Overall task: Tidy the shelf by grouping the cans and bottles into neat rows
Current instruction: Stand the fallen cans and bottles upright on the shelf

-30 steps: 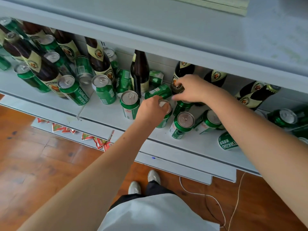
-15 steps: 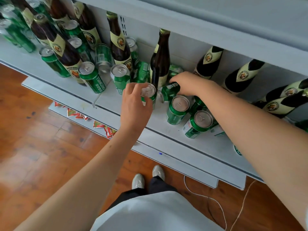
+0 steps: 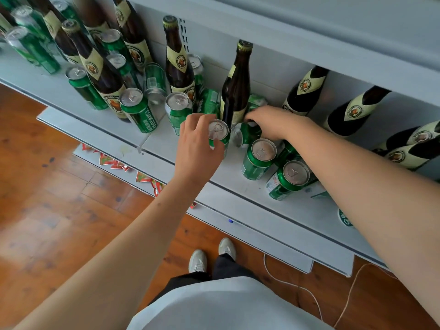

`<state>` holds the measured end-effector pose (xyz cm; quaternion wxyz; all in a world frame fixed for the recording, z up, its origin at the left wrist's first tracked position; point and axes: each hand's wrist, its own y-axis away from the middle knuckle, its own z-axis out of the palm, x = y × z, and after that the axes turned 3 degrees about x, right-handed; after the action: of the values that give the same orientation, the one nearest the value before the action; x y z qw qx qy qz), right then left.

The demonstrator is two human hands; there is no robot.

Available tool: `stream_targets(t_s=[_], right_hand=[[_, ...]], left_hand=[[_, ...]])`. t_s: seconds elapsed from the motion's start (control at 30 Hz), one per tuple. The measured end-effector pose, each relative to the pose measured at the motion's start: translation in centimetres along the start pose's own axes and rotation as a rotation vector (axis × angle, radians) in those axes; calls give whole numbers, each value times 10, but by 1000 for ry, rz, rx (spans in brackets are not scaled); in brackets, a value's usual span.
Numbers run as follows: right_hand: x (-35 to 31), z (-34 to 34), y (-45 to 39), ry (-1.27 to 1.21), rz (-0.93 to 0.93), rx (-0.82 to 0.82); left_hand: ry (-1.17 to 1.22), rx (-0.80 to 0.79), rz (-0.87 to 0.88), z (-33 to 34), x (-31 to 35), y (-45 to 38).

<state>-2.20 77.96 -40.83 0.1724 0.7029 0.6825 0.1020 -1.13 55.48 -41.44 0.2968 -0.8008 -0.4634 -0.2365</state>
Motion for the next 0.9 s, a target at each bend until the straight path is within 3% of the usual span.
stream_targets(t_s=[0.2,0.37,0.9], right_hand=[[3,-8,17,-218,67,163],[7,-2,23,-326,164,172],[-3,-37,46,-168,239,131]], left_hand=[[-90,-30,50,4,6,-12],[-95,-148,-90,17,0,-11],[98,-190,-87,25,13,-5]])
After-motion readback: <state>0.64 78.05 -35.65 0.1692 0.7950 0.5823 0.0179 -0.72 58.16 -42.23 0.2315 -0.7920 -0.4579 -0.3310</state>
